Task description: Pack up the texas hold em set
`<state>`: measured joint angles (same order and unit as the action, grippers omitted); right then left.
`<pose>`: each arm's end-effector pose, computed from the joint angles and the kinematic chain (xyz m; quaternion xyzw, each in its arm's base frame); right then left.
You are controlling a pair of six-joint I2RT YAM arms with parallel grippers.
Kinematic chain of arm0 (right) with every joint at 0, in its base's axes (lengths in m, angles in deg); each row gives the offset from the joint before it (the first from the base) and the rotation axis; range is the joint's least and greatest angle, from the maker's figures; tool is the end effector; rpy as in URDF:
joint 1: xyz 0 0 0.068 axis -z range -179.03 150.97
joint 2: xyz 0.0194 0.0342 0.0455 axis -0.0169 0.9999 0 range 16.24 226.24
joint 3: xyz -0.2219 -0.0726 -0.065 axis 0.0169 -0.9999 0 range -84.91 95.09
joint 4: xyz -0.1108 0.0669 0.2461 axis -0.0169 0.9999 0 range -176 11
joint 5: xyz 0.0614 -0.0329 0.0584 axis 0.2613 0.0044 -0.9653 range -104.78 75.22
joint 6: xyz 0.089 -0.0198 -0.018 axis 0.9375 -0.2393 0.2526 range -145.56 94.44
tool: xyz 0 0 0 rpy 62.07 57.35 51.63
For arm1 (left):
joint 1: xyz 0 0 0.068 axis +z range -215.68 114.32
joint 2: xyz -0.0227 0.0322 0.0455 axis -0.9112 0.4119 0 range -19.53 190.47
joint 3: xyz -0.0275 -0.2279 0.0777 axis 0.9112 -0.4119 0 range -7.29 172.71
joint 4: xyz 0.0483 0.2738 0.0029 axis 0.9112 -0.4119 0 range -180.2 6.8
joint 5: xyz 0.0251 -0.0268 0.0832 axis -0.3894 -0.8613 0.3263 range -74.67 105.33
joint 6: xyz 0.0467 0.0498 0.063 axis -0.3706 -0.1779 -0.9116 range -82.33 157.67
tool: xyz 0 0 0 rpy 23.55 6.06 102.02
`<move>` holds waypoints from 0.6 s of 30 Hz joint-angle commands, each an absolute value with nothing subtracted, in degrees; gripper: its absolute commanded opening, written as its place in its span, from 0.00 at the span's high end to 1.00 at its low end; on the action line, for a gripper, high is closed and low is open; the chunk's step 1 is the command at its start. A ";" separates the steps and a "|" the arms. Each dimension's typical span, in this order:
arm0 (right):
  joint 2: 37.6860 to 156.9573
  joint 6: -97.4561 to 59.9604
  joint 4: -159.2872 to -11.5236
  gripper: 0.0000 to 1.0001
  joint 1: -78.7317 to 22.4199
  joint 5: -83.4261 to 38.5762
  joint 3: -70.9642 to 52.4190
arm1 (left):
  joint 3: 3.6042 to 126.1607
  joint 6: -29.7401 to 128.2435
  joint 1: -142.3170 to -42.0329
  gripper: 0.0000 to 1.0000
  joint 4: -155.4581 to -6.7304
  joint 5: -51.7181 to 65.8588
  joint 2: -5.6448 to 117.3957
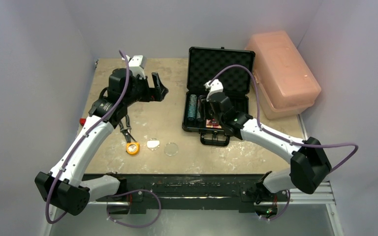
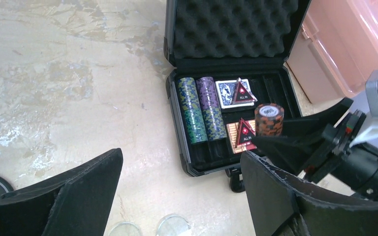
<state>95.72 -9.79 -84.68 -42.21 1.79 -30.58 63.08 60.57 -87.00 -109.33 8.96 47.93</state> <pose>0.2926 0.2417 0.2159 -0.1256 0.8354 0.1497 0.5138 0.3083 -0.1303 0.3393 0.0191 0.8340 -0.2498 0.4915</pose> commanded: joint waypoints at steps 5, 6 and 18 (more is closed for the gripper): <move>97.77 -6.84 -80.04 1.00 -33.49 4.63 -22.22 | 62.76 58.77 -86.59 0.12 -107.28 10.41 47.27; 97.92 -6.91 -79.76 1.00 -32.80 4.64 -22.04 | 62.84 58.77 -86.59 0.12 -107.30 10.41 47.39; 102.58 -8.45 -74.83 1.00 -24.71 3.65 -18.50 | 63.20 58.88 -86.59 0.14 -107.75 10.23 47.79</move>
<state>102.15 -8.04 -73.84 -27.17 3.61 -23.32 63.08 60.37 -87.00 -109.35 9.83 47.95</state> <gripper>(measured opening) 0.466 0.861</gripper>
